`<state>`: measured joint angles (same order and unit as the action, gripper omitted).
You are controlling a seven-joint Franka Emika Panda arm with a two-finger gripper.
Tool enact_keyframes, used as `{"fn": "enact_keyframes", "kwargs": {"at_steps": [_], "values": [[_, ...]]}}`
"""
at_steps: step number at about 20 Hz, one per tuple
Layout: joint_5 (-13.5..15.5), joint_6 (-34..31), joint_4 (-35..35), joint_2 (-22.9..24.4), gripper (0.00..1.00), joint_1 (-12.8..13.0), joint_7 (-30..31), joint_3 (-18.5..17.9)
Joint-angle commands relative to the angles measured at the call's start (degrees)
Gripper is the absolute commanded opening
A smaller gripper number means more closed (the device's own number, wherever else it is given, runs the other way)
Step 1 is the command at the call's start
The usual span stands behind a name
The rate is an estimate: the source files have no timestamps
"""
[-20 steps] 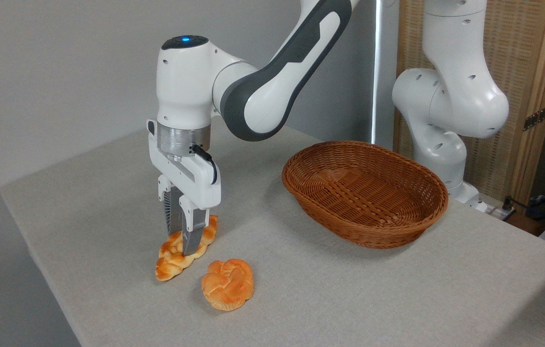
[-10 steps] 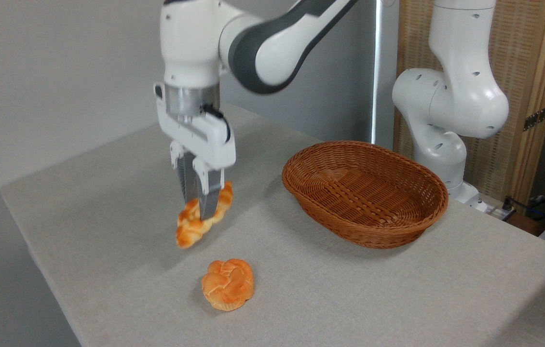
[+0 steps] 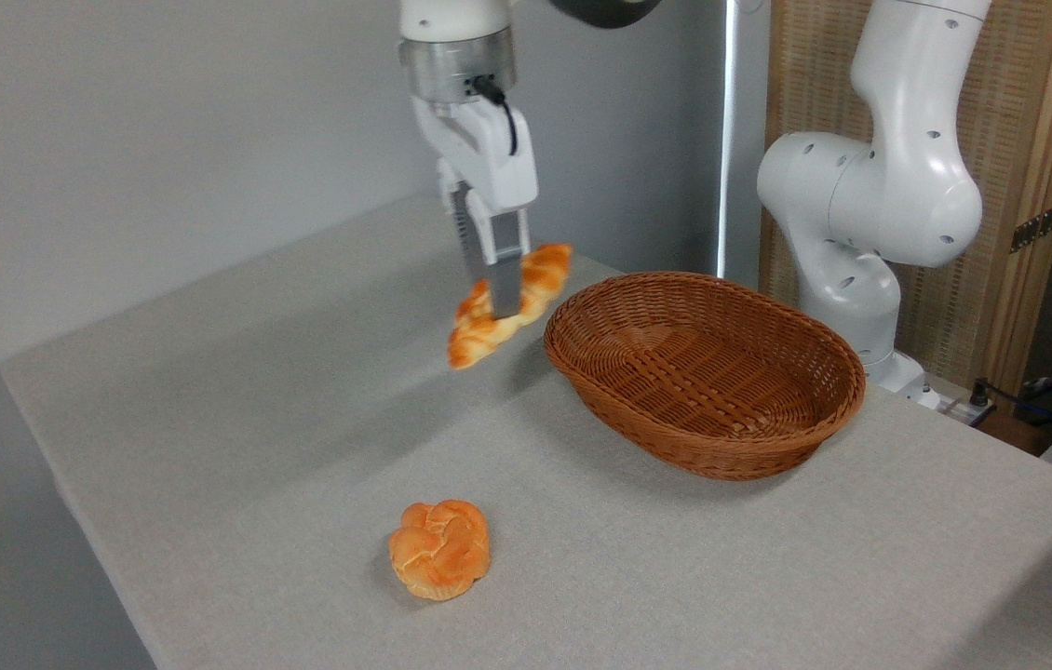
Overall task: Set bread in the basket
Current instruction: 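Lift the braided roll and carry it over the wicker basket, then lower the roll into the basket and open the gripper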
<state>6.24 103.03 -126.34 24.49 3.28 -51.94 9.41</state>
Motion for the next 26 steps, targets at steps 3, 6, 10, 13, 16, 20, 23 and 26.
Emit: {"fn": "enact_keyframes", "kwargs": {"at_steps": [3, 6, 10, 13, 16, 20, 23, 26], "values": [[-0.7, -1.3, -15.2, 15.7, 0.53, 10.3, -5.2, -6.4], [-1.9, -1.3, -20.3, 19.5, 0.53, 12.4, -5.5, -6.4], [-3.1, -1.3, -23.4, 20.2, 0.53, 13.2, -8.5, -6.4], [-3.8, -1.3, -23.8, 20.2, 0.53, 12.7, -9.6, -6.4], [-5.4, -1.1, -24.0, 20.1, 0.62, 12.7, -9.7, -6.4], [-5.5, -1.1, -24.0, 19.8, 0.97, 12.7, -9.5, -6.4], [-5.5, -1.1, -24.0, 19.7, 1.0, 12.6, -9.5, -6.4], [-5.5, -1.3, -24.0, 19.7, 1.0, 12.6, -9.4, -6.4]]}}
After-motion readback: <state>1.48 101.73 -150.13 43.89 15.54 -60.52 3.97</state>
